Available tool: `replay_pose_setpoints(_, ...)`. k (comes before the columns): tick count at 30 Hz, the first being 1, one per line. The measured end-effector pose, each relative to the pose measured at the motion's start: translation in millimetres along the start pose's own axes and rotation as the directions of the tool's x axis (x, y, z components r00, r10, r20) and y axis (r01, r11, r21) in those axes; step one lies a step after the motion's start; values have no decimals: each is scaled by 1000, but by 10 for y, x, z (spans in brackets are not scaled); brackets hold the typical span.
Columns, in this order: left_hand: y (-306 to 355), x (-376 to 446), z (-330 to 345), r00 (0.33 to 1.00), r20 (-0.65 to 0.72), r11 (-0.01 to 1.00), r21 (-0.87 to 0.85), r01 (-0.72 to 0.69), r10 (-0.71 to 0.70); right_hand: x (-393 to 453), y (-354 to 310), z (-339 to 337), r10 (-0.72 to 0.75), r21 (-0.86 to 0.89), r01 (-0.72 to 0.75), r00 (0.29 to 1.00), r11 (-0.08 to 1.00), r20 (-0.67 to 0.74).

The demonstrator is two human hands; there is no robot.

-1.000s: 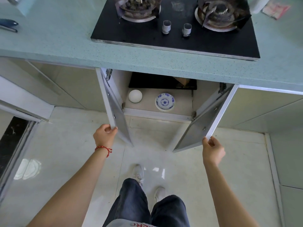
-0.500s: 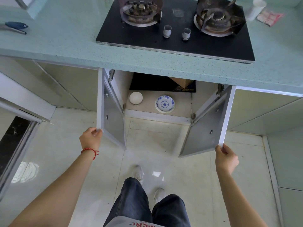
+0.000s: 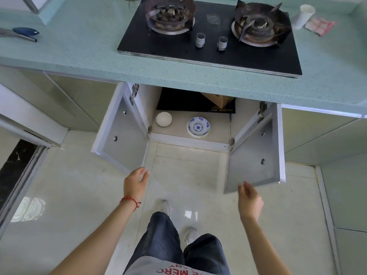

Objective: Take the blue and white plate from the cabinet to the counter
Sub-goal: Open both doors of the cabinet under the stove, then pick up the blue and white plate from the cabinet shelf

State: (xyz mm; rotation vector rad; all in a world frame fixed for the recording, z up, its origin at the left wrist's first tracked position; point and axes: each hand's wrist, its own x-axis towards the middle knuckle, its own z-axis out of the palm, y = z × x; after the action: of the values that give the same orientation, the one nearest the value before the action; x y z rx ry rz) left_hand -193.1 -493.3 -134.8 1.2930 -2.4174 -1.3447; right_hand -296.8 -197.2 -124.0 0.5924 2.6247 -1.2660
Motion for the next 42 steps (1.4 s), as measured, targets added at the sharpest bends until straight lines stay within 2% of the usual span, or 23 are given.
replay_pose_setpoints(2,87,-105,91,994,69,996,36,-87,85,-104,-54,69,-91,-17,94,987,995,129)
replay_pose_setpoints(6,281,-274,225,952,163,949,138,-282,259,-183,-182,100,-293,-140,351,901,926,320)
replay_pose_setpoints(10,457,-347,327,886,215,842,284,-458,410,-161,-262,66,-408,-249,520,826,817,389)
replay_pose_setpoints(15,580,-317,450,822,309,711,413,-569,479,-63,-325,63,-468,-332,624,766,708,440)
replay_pose_setpoints(23,718,185,640,791,403,624,486,-611,461,257,-582,367,-437,-389,618,773,683,460)
replay_pose_setpoints(36,929,1427,875,751,495,605,457,-652,437,1043,-1138,1011,-357,-426,529,834,733,421)
replay_pose_setpoints(42,892,1730,1120,762,463,613,459,-642,452,1415,-1113,1216,-345,-415,525,832,743,434)
